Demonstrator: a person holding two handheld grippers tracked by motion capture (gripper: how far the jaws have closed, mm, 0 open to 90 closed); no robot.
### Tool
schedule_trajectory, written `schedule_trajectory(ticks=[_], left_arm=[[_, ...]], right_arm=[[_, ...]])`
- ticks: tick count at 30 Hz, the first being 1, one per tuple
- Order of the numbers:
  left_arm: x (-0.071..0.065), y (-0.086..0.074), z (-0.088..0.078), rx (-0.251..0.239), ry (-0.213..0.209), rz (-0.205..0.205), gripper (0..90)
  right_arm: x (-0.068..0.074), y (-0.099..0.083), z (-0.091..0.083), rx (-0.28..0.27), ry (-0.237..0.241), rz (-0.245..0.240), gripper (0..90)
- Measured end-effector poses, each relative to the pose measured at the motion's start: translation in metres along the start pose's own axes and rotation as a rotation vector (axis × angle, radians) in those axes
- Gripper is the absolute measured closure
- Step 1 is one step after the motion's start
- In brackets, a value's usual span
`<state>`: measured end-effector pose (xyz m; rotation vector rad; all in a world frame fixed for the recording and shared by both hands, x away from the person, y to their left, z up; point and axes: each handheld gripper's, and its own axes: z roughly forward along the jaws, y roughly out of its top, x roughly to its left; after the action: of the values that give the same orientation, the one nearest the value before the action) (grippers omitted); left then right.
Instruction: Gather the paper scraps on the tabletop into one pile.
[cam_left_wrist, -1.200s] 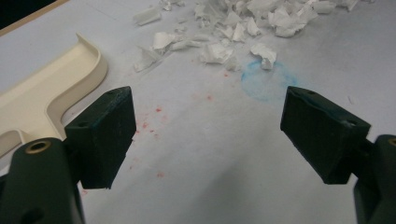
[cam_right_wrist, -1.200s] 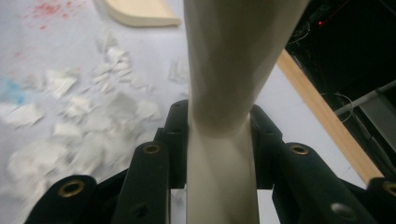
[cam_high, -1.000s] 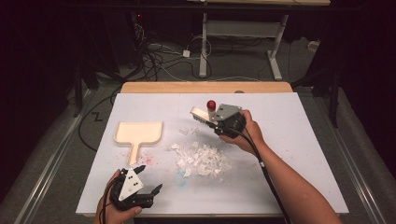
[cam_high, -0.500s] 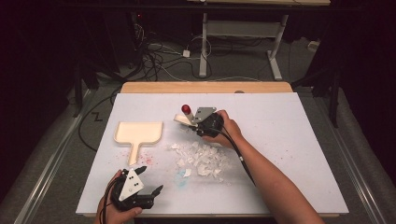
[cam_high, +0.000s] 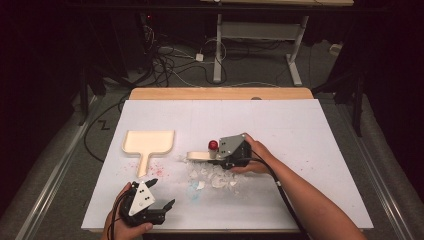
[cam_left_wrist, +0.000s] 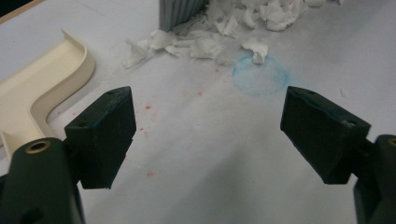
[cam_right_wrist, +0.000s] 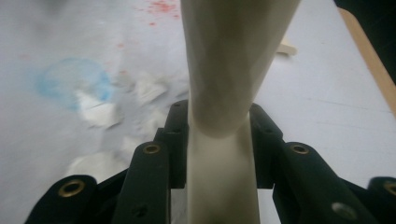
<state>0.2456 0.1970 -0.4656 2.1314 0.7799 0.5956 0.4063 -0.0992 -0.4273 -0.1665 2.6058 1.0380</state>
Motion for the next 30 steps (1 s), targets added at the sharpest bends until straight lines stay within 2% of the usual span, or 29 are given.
schedule_trajectory(ticks=[2,3,4,6,7,8,10,11,12,13,15,16,17,19,20,21,22,25,26,27,30], left_arm=[[0.000,0.000,0.000,0.000,0.001,0.003,17.5],[-0.001,0.001,0.000,0.000,0.002,0.003,17.5],[-0.001,0.001,0.000,0.002,0.001,0.004,17.5],[-0.001,0.001,0.001,0.005,0.000,0.007,17.5],[-0.001,0.001,0.001,0.005,0.000,0.007,17.5],[-0.002,0.001,0.002,0.006,0.000,0.008,17.5],[-0.002,0.002,0.002,0.008,-0.001,0.008,17.5],[-0.002,0.001,0.003,0.010,-0.002,0.010,17.5],[-0.002,0.001,0.003,0.010,-0.002,0.010,17.5],[-0.002,0.001,0.003,0.011,-0.002,0.009,17.5],[-0.001,0.001,0.003,0.012,-0.001,0.009,17.5],[-0.001,0.001,0.002,0.011,-0.002,0.009,17.5],[-0.001,0.001,0.002,0.013,-0.002,0.010,17.5],[-0.001,0.001,0.003,0.012,-0.002,0.005,17.5],[-0.001,0.001,0.003,0.009,-0.007,0.000,17.5],[0.000,0.001,0.003,0.004,-0.015,-0.011,17.5],[0.000,0.001,0.003,0.004,-0.015,-0.011,17.5],[0.001,0.001,0.004,0.005,-0.014,-0.014,17.5],[0.001,0.001,0.004,0.006,-0.014,-0.014,17.5],[0.001,0.001,0.004,0.006,-0.015,-0.014,17.5],[0.001,0.000,0.004,0.005,-0.025,-0.025,17.5]], right_arm=[[0.006,-0.001,-0.007,-0.011,-0.017,-0.001,67.6],[0.009,-0.002,-0.014,-0.020,-0.041,0.010,67.6],[0.009,-0.002,-0.014,-0.020,-0.041,0.010,67.6],[0.008,-0.005,-0.027,-0.049,-0.085,0.039,67.6],[0.008,-0.005,-0.027,-0.049,-0.085,0.039,67.6],[0.005,-0.007,-0.037,-0.061,-0.132,0.063,67.6],[0.003,-0.007,-0.041,-0.063,-0.148,0.073,67.6],[-0.001,-0.009,-0.052,-0.059,-0.189,0.102,67.6],[-0.002,-0.010,-0.055,-0.059,-0.208,0.122,67.6],[-0.002,-0.010,-0.055,-0.059,-0.208,0.122,67.6],[-0.006,-0.014,-0.063,-0.055,-0.239,0.170,67.6],[-0.010,-0.020,-0.070,-0.040,-0.277,0.212,67.6],[-0.010,-0.020,-0.070,-0.040,-0.277,0.212,67.6],[-0.014,-0.027,-0.075,-0.005,-0.328,0.269,67.6],[-0.017,-0.032,-0.075,0.047,-0.389,0.311,67.6],[-0.018,-0.035,-0.074,0.079,-0.422,0.317,67.6],[-0.018,-0.035,-0.074,0.079,-0.422,0.317,67.6],[-0.020,-0.045,-0.066,0.180,-0.504,0.338,67.6],[-0.020,-0.052,-0.057,0.213,-0.502,0.354,67.6],[-0.020,-0.052,-0.057,0.213,-0.502,0.354,67.6],[-0.013,-0.057,-0.047,0.208,-0.460,0.365,67.6]])
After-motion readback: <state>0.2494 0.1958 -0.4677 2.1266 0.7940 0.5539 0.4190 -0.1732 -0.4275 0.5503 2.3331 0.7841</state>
